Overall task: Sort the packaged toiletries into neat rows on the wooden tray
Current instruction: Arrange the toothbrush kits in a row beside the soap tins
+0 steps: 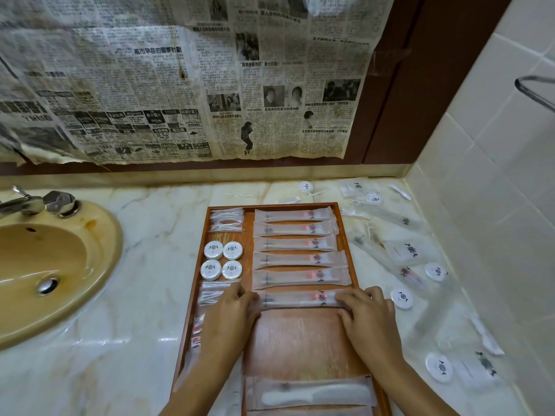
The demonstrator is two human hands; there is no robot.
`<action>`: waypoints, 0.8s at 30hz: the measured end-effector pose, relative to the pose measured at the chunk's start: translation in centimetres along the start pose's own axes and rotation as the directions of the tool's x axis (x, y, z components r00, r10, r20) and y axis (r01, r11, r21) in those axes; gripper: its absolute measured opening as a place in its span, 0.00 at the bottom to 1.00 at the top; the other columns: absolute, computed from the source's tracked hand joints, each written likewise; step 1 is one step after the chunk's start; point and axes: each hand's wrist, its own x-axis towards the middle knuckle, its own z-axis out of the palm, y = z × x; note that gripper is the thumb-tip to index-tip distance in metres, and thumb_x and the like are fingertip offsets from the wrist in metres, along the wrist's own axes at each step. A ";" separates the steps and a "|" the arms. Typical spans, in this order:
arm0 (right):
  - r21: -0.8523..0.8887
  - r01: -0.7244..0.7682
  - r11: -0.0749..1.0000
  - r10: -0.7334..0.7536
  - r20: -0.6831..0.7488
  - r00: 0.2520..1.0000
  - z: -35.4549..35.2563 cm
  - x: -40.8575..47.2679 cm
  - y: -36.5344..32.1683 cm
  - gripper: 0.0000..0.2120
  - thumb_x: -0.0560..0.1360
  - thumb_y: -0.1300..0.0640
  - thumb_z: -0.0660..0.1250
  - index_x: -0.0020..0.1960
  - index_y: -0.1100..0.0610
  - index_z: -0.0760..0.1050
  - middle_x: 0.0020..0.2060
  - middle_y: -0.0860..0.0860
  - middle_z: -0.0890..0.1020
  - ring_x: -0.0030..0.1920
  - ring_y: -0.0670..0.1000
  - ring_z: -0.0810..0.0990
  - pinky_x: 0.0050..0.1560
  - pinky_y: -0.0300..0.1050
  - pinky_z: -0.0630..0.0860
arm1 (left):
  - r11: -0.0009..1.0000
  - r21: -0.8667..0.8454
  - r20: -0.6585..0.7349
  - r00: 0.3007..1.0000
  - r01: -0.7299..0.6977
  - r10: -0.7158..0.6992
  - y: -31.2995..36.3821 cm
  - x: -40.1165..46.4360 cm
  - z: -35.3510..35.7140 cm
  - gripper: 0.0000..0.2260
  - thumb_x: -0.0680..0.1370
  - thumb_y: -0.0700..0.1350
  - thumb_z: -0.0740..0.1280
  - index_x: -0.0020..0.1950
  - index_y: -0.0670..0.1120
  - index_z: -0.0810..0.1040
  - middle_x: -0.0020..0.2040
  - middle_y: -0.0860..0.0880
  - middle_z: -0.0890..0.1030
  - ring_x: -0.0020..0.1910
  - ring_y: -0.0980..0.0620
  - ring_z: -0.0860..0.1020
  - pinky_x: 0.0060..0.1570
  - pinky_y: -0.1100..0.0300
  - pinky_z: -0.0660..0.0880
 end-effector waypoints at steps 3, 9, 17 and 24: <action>-0.019 0.003 1.000 -0.003 -0.022 1.000 0.2 -0.2 0.3 0.15 0.66 0.58 0.78 0.51 0.45 0.84 0.49 0.39 0.82 0.48 0.49 0.73 0.44 0.46 0.67 | 1.000 0.011 -0.015 1.000 -0.005 0.006 0.1 0.1 0.2 0.09 0.72 0.50 0.75 0.51 0.52 0.83 0.45 0.52 0.76 0.37 0.51 0.78 0.27 0.63 0.67; 0.000 0.014 1.000 -0.014 -0.057 0.998 0.5 -0.1 0.6 0.14 0.67 0.58 0.78 0.50 0.45 0.84 0.49 0.39 0.83 0.48 0.49 0.73 0.43 0.46 0.68 | 1.000 0.005 -0.011 1.000 -0.008 0.008 0.1 0.2 0.3 0.09 0.71 0.50 0.76 0.49 0.52 0.83 0.43 0.53 0.77 0.36 0.52 0.78 0.27 0.64 0.69; 0.030 0.006 1.000 -0.004 -0.063 0.998 0.9 0.4 0.9 0.12 0.70 0.57 0.76 0.51 0.45 0.84 0.50 0.39 0.83 0.50 0.49 0.71 0.44 0.46 0.66 | 1.000 -0.018 -0.015 1.000 0.016 -0.017 0.1 0.2 0.2 0.08 0.73 0.52 0.74 0.49 0.50 0.83 0.44 0.53 0.77 0.38 0.52 0.78 0.30 0.64 0.71; 0.044 -0.006 0.999 0.008 -0.050 0.999 1.1 0.5 1.0 0.12 0.71 0.57 0.75 0.52 0.45 0.84 0.51 0.40 0.82 0.52 0.48 0.71 0.46 0.45 0.65 | 1.000 -0.021 -0.002 1.000 0.021 -0.022 0.1 0.4 0.1 0.09 0.72 0.52 0.75 0.50 0.51 0.83 0.45 0.53 0.78 0.39 0.53 0.79 0.31 0.67 0.67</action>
